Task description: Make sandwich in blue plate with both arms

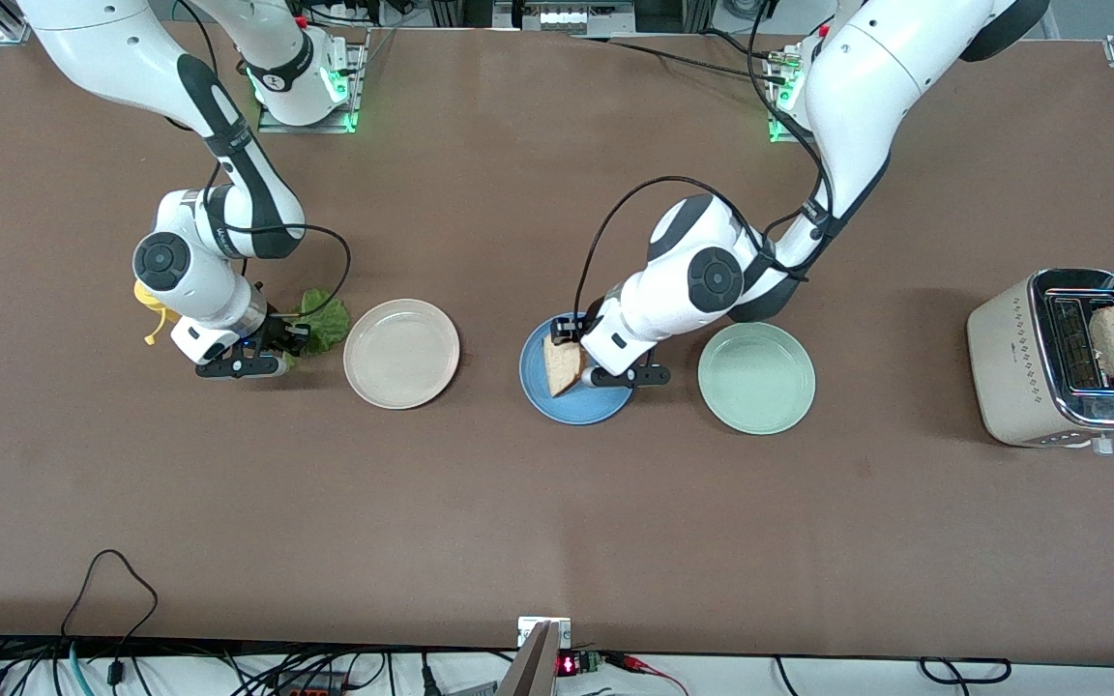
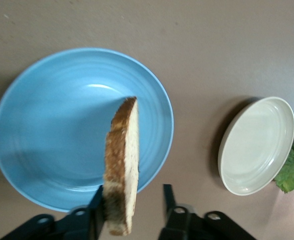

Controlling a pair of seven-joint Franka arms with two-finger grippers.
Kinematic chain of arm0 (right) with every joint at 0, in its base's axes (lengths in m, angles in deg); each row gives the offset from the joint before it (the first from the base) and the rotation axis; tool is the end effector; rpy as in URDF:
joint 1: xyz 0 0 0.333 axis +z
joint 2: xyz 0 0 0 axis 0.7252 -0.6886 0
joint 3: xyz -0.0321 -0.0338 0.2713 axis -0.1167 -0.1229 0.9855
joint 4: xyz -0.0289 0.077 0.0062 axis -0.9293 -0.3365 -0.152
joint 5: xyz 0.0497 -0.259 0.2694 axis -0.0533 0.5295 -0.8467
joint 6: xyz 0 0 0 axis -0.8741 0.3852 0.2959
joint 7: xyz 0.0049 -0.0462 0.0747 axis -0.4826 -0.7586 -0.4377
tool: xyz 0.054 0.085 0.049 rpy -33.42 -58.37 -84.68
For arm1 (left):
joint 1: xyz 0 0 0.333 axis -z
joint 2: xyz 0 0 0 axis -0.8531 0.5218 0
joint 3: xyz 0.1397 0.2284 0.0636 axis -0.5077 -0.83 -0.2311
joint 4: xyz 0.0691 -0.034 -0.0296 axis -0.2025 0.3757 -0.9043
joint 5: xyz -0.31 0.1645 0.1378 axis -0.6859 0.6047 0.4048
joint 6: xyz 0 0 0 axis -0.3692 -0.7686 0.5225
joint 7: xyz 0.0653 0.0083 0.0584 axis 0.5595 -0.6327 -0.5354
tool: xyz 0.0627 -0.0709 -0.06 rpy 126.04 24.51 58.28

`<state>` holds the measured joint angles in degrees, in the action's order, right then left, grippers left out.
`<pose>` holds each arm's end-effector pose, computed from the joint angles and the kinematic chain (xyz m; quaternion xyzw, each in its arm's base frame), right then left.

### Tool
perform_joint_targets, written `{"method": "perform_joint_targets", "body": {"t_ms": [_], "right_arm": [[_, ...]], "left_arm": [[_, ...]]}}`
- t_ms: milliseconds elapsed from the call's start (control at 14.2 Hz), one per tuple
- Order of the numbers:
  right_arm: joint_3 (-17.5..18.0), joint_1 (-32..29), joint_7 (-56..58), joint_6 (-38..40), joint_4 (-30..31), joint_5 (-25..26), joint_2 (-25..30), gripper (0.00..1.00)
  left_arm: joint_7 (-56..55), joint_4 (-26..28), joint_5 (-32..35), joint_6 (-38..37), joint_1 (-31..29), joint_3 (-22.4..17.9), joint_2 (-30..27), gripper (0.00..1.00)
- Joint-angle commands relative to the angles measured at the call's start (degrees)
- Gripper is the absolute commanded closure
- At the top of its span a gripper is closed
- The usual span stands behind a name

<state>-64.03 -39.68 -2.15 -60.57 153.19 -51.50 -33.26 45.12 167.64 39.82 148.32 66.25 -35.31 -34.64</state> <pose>0.5260 0.0598 0.1637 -0.9994 -0.0340 -0.0022 0.0041 0.5419 -0.4016 0.2453 0.9685 0.0761 -0.0744 0.2252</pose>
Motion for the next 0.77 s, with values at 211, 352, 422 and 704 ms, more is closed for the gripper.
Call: {"method": "perform_joint_targets", "body": {"t_ms": [211, 352, 422, 704], "right_arm": [[0.27, 0.05, -1.04, 18.30, -9.74, -0.72, 3.20, 1.00], [0.71, 1.19, -7.43, 23.42, -12.29, -0.81, 4.08, 1.00], [1.41, 2.50, -11.38, 24.66, -13.00, -0.81, 4.69, 1.00], [4.75, 8.82, -32.02, 27.66, -15.90, -7.11, 4.53, 1.00]], "left_arm": [[6.26, 3.22, -1.00, -0.57, -5.85, -0.01, -1.30, 0.00], [7.51, 3.41, -0.91, -1.44, -7.70, -0.09, -3.22, 0.00], [7.43, 3.32, -0.56, -3.01, -7.97, -0.44, -4.37, 0.00], [7.17, 3.14, 5.93, -10.13, -9.89, -4.04, -11.74, 0.00]]}}
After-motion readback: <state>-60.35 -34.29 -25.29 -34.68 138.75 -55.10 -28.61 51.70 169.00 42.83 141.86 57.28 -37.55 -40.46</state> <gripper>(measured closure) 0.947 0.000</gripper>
